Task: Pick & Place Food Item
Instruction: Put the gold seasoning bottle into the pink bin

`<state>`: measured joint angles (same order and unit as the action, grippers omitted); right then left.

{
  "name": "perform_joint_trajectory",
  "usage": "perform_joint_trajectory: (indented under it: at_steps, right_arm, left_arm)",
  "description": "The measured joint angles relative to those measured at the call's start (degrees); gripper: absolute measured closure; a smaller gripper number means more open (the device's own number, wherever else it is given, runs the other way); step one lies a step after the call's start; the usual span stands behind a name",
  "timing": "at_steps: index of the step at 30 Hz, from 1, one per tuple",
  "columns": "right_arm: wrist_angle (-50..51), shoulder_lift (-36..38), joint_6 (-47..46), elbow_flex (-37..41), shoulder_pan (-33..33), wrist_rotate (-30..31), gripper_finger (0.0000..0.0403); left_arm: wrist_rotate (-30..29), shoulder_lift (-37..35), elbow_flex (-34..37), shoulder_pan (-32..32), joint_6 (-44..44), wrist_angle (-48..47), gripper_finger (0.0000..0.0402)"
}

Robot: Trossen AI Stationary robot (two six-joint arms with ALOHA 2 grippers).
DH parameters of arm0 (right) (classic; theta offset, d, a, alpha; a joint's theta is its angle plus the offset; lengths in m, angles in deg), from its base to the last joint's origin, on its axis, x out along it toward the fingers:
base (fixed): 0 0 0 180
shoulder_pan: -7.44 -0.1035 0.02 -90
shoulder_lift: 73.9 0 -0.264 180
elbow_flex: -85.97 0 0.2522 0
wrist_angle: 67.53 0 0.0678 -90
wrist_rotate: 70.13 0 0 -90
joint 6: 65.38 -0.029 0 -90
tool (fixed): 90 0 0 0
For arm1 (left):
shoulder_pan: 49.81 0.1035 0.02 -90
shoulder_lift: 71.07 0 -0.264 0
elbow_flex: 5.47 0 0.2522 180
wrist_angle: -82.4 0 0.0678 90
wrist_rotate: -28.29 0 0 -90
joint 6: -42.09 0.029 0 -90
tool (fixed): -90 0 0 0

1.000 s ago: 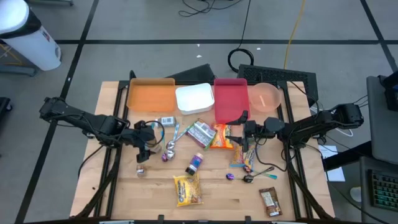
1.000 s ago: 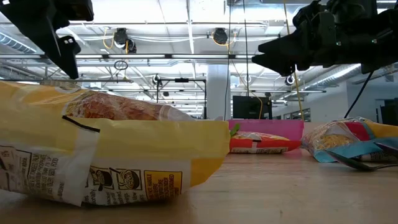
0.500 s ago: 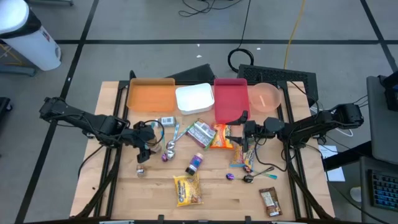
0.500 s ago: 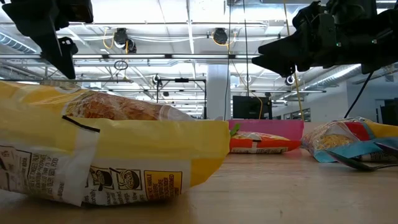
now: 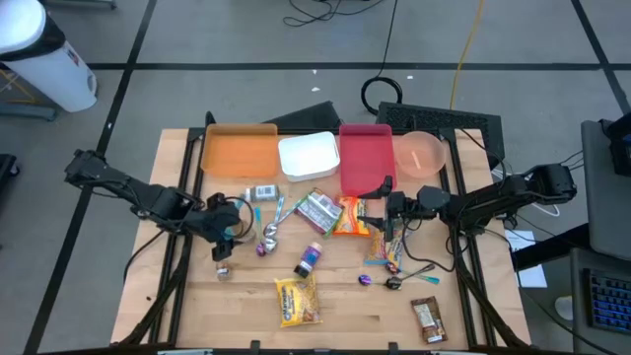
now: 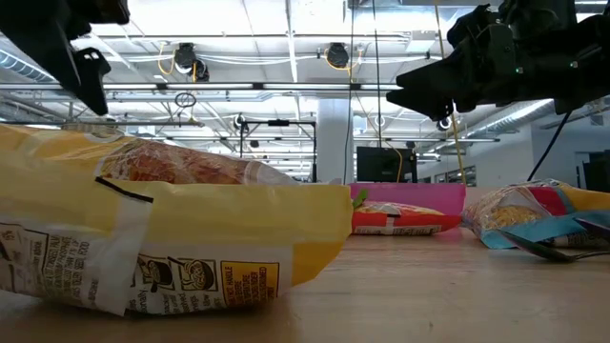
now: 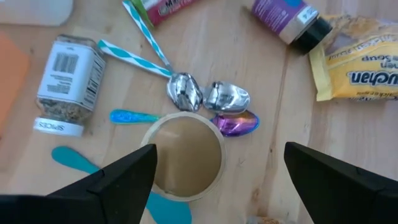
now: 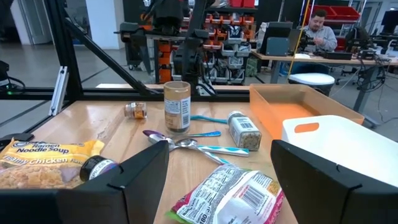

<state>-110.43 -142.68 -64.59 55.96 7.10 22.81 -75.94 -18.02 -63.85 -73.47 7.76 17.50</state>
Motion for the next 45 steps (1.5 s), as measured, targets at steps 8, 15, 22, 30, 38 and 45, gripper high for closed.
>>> perform_joint_trajectory:
  at_steps: [8,15,22,30,38,45]
  right_arm:
    - [0.0,0.0,-0.1,0.0,0.0,0.0,0.0124]
    - [0.0,0.0,-0.1,0.0,0.0,0.0,0.0124]
    - [0.0,0.0,-0.1,0.0,0.0,0.0,0.0124]
    - [0.0,0.0,-0.1,0.0,0.0,0.0,0.0124]
    - [0.0,0.0,-0.1,0.0,0.0,0.0,0.0124]
    - [0.0,0.0,-0.1,0.0,0.0,0.0,0.0124]
  left_arm:
    - [-9.1,-7.2,0.0,-6.3,-5.0,-2.4,0.0046]
    - [-15.1,-11.1,2.9,-12.2,-10.3,-2.6,0.0046]
    - [-17.8,-12.7,9.3,-16.7,-18.0,-1.0,0.0045]
    - [-19.9,-12.6,17.1,-21.1,-24.2,6.7,0.0044]
    - [-22.9,-12.6,21.3,-24.1,-30.5,7.9,0.0044]
    - [-26.6,-12.6,24.9,-27.2,-35.7,10.9,0.0050]
